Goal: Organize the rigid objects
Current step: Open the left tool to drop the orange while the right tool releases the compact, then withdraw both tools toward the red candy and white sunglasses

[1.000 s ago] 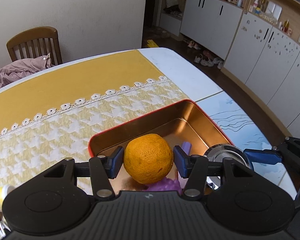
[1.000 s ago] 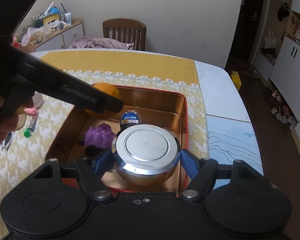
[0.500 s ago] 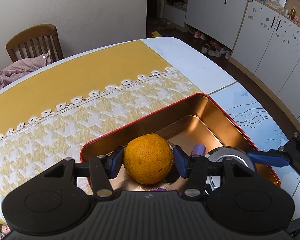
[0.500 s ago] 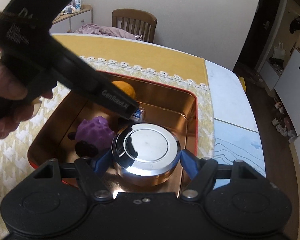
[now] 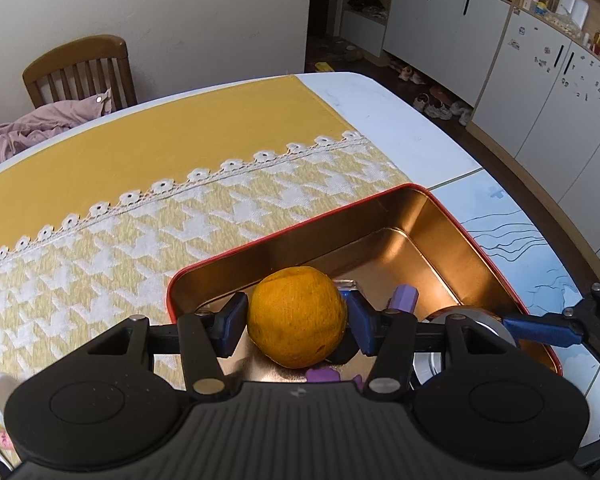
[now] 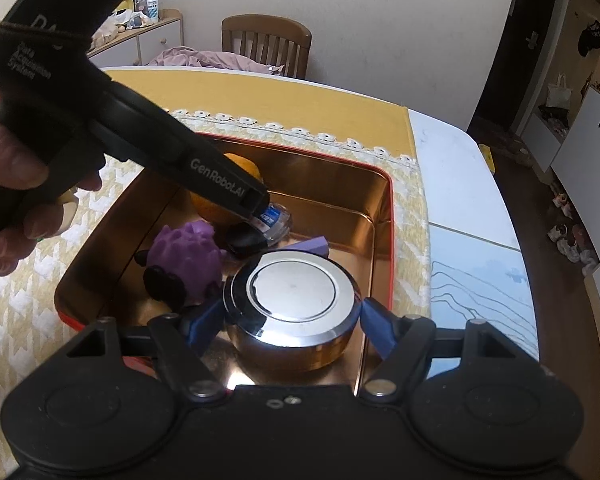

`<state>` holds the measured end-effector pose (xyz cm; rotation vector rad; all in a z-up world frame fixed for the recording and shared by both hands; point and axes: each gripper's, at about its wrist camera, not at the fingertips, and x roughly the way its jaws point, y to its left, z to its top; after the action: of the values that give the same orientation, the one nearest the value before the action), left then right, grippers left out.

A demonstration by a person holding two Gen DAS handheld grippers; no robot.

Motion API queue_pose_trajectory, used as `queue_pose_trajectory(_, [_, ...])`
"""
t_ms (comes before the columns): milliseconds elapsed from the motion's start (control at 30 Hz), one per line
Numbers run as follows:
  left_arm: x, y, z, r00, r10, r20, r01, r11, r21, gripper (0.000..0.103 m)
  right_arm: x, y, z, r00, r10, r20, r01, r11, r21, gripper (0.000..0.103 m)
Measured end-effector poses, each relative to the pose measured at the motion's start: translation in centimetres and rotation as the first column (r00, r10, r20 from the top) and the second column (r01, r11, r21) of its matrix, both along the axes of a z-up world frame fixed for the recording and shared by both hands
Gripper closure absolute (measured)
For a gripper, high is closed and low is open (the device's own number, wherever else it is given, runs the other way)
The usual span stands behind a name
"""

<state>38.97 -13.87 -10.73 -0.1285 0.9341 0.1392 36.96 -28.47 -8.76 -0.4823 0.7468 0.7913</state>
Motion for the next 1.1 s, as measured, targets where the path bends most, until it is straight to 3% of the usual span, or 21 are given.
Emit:
queue_pose_trajectory(500, [-2.5,-0.1,1.8,0.999,0.007,0.052,-0.008,1.000,0.008,0.050,-0.6,-1.8,2.0,0.999,-0.037,-0.014,0.038,0.995,0.087,0.028])
queue_pose_trajectory(1100, [-9.5,0.9,5.7,0.990,0.002,0.140,0.001,1.000,-0.020,0.049,-3.8,-3.6,5.7,0.995,-0.089,-0.044,0.097,0.973,0.211,0.018])
